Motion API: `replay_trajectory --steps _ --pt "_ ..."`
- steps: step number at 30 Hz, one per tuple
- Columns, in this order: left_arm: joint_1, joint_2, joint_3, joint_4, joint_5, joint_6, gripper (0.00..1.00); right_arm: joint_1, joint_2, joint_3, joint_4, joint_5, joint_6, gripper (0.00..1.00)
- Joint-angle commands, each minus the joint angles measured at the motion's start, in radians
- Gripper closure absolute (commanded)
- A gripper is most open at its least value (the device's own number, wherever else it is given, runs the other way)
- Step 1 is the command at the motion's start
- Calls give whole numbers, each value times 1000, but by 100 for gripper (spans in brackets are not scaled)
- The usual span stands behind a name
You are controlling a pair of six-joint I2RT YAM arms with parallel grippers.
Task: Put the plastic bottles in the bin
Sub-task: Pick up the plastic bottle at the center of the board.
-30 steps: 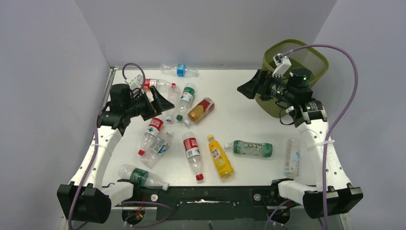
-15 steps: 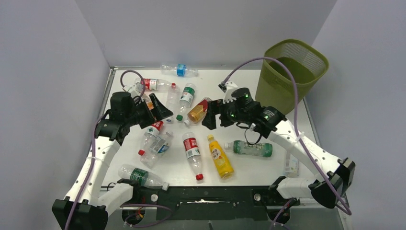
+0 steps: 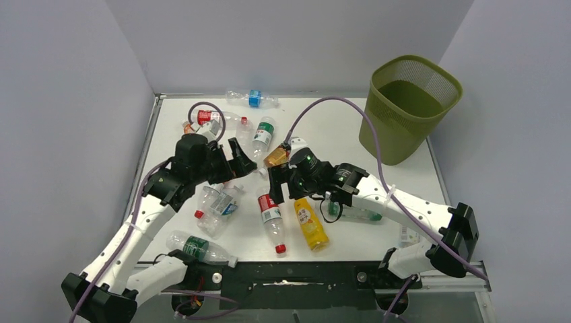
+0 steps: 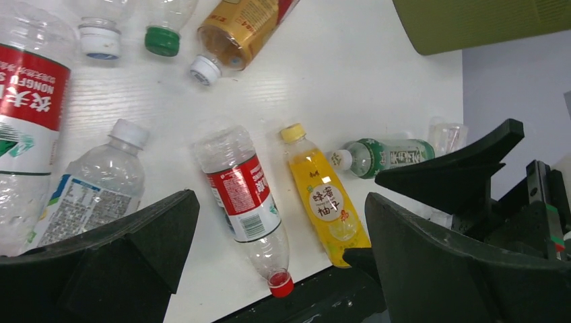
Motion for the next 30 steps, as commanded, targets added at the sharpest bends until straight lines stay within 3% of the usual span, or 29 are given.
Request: replay_trajectory --steps 1,4,10,17,22,30 --pt "-98 13 46 94 -148 -51 2 -3 -52 16 1 62 4 2" --pt "-133 46 36 103 -182 -66 2 -3 -85 14 -33 115 5 2" --pt "-220 108 46 124 -244 -95 2 -15 -194 -74 111 94 -91 2" --pt "-439 155 17 168 -386 -177 2 -28 -208 -59 15 43 -173 2" --pt "-468 199 47 176 -364 -176 2 -29 -311 -198 122 -29 -172 2" --pt "-550 277 102 131 -343 -183 2 -30 -382 -285 132 -16 -145 2"
